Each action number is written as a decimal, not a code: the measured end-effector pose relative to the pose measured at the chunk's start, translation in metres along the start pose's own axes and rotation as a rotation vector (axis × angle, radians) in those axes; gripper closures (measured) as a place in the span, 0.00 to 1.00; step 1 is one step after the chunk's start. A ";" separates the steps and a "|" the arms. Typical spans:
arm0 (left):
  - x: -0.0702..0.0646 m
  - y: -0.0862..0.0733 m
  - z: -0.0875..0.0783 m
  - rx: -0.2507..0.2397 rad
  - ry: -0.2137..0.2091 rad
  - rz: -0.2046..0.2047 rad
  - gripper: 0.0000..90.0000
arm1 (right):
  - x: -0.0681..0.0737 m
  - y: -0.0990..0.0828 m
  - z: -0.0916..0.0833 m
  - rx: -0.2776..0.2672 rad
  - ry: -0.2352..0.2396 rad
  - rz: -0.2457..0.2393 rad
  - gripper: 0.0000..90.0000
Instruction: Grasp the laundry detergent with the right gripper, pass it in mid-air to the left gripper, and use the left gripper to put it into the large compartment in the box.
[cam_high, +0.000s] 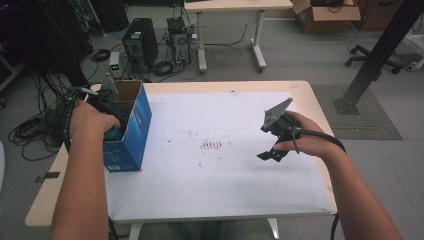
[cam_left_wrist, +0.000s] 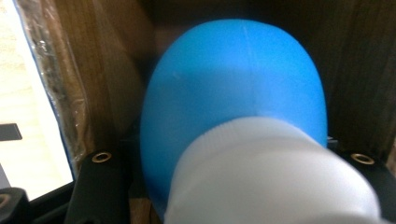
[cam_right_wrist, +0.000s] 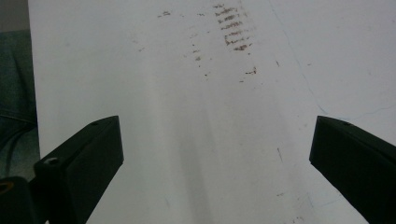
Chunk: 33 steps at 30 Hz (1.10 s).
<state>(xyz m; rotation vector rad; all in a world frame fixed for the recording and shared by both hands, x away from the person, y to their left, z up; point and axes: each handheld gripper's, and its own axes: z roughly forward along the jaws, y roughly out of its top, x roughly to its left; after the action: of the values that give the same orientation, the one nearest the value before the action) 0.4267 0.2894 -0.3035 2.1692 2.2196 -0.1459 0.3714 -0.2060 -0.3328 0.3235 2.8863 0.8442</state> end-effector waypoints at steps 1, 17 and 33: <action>0.000 0.000 0.000 0.000 0.000 0.000 0.43 | 0.000 0.000 0.000 0.000 0.000 0.000 0.03; 0.000 -0.003 -0.003 0.003 -0.022 -0.002 0.40 | 0.002 -0.002 -0.002 -0.008 -0.001 0.003 0.03; -0.005 -0.006 -0.016 -0.018 -0.006 0.003 0.33 | 0.003 -0.003 -0.004 -0.019 -0.005 0.000 0.03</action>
<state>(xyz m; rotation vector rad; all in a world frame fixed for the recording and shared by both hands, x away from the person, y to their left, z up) 0.4213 0.2859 -0.2868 2.1600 2.2060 -0.1320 0.3674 -0.2096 -0.3309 0.3228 2.8720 0.8686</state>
